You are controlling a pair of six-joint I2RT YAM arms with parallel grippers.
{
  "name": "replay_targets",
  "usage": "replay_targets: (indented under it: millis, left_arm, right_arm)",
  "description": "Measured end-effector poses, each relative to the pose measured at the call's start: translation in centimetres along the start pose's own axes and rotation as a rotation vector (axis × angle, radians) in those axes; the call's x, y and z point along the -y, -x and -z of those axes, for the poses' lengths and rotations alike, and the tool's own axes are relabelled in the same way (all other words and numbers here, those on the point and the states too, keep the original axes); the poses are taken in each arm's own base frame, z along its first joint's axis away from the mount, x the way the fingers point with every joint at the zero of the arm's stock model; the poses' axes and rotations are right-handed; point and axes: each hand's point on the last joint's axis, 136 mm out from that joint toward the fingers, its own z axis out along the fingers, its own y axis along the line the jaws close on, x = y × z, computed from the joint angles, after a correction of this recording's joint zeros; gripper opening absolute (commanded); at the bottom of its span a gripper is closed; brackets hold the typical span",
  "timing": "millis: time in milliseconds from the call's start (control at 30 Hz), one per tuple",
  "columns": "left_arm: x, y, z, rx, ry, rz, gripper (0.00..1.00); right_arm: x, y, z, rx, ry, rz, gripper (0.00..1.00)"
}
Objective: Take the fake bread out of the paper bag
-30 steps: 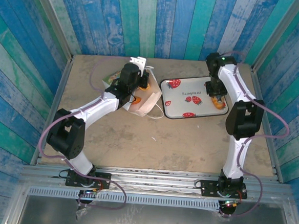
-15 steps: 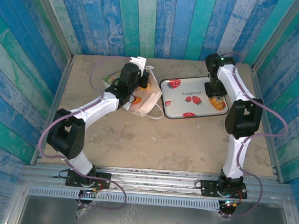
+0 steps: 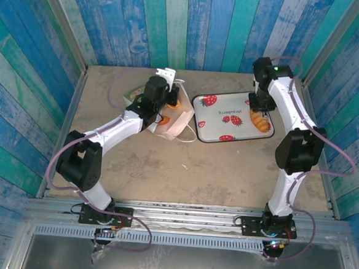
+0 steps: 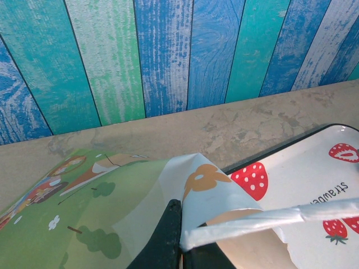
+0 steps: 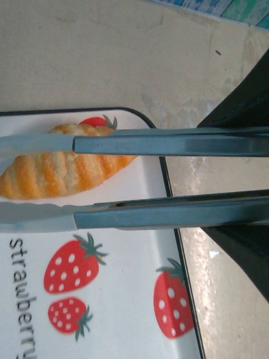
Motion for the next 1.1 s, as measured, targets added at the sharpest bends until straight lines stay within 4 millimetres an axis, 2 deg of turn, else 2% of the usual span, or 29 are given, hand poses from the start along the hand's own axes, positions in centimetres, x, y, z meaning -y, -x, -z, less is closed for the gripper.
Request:
replay_targets:
  millis: [167,400,533,700,967,1100]
  left_arm:
    - [0.0,0.0,0.0,0.000,-0.001,0.000,0.01]
    - [0.0,0.0,0.0,0.000,-0.002,0.006,0.01]
    - [0.1,0.1,0.0,-0.003,-0.005,0.010,0.01]
    - [0.1,0.6,0.1,-0.002,-0.005,0.023,0.01]
    - [0.2,1.2,0.2,-0.002,-0.004,0.046,0.00]
    - [0.2,1.6,0.2,0.003,-0.005,0.054,0.01]
  right_arm:
    - [-1.7,-1.4,2.3,0.061,0.141,-0.008,0.27]
    - [-4.8,-5.1,7.0,0.173,0.407,-0.020,0.27]
    - [-6.8,-7.7,8.8,0.204,0.535,-0.016,0.29]
    - [-9.9,-10.3,10.8,0.225,0.640,0.026,0.31]
    - [-16.1,-11.9,13.3,0.254,0.760,0.136,0.29]
    - [-19.0,-12.9,13.9,0.256,0.780,0.214,0.31]
